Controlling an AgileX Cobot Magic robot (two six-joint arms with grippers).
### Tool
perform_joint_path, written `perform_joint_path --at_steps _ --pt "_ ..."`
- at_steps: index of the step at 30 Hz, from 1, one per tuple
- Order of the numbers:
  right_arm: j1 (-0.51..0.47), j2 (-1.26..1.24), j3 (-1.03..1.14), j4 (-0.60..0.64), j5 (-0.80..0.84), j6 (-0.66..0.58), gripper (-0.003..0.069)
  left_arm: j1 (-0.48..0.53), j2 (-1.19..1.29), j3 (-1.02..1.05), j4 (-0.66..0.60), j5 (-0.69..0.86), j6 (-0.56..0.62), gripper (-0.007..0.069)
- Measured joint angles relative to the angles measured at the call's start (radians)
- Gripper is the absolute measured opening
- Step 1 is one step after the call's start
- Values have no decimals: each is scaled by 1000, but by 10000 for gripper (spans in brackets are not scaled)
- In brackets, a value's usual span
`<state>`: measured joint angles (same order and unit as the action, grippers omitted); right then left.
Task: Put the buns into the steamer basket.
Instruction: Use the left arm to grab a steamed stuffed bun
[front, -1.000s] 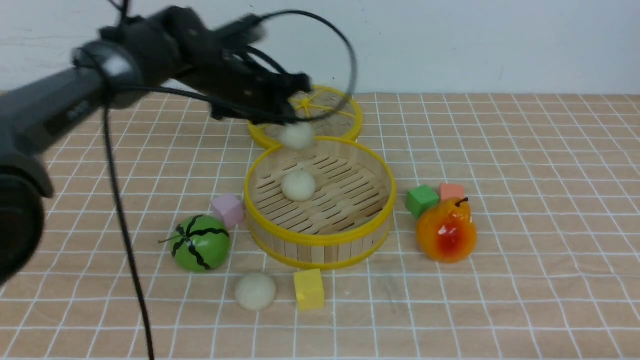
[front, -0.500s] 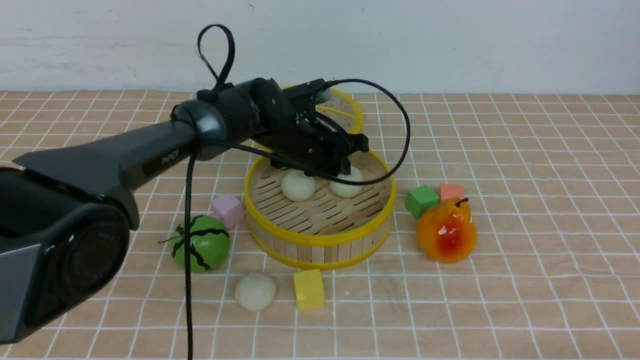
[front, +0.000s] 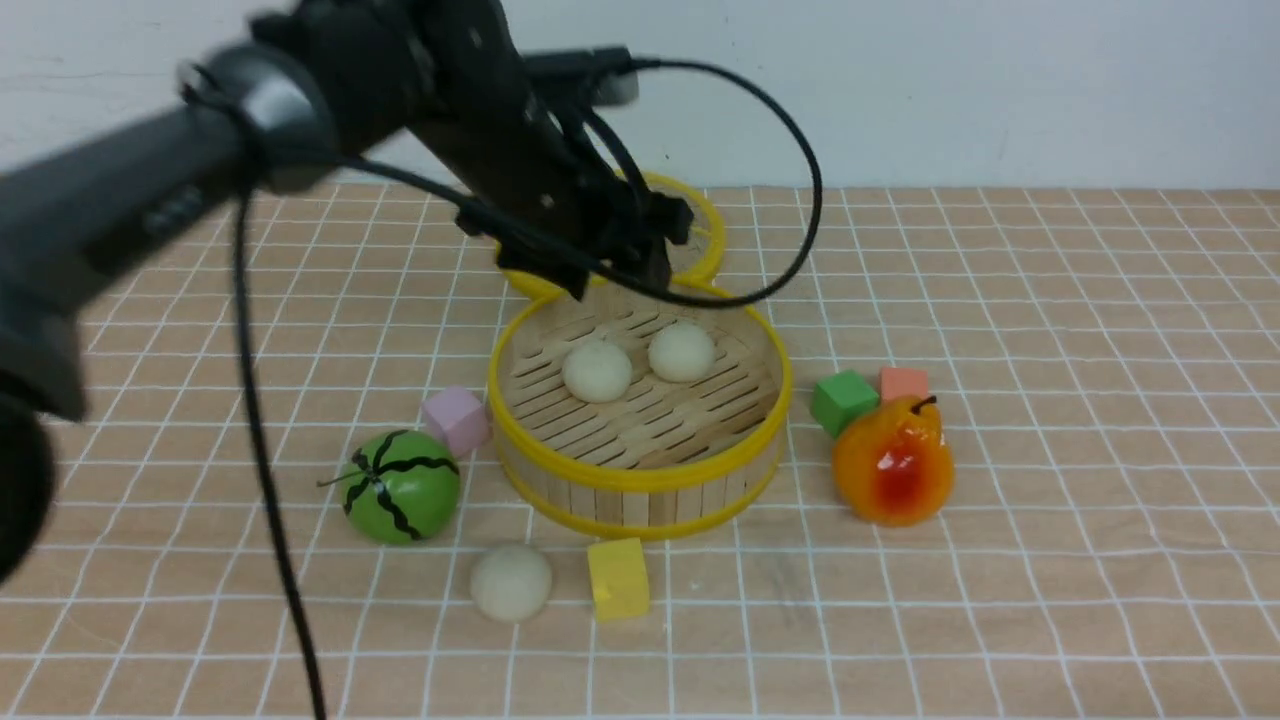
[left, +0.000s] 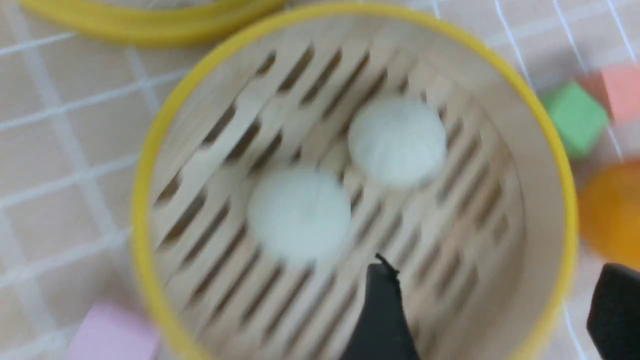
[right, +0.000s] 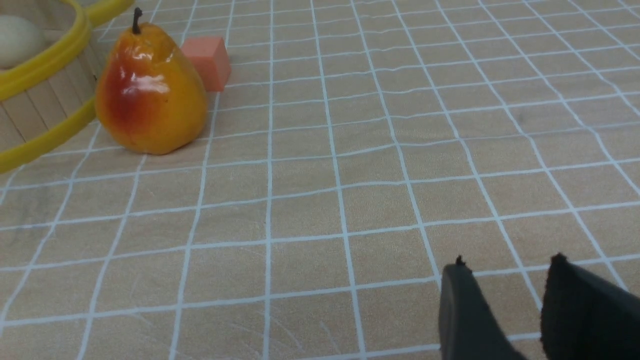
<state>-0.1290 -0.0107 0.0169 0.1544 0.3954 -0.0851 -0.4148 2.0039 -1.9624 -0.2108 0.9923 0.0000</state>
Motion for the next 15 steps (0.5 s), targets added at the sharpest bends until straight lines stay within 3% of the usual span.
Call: perform_joint_path --at_steps 5,9,15 --pt "0 0 0 0 0 0 241 -1 -155 69 27 51 0 514" --pt "0 0 0 0 0 0 241 -1 -377 273 34 28 -6 514" --pt "0 0 0 0 0 0 241 -1 -514 589 34 -11 -54 511"
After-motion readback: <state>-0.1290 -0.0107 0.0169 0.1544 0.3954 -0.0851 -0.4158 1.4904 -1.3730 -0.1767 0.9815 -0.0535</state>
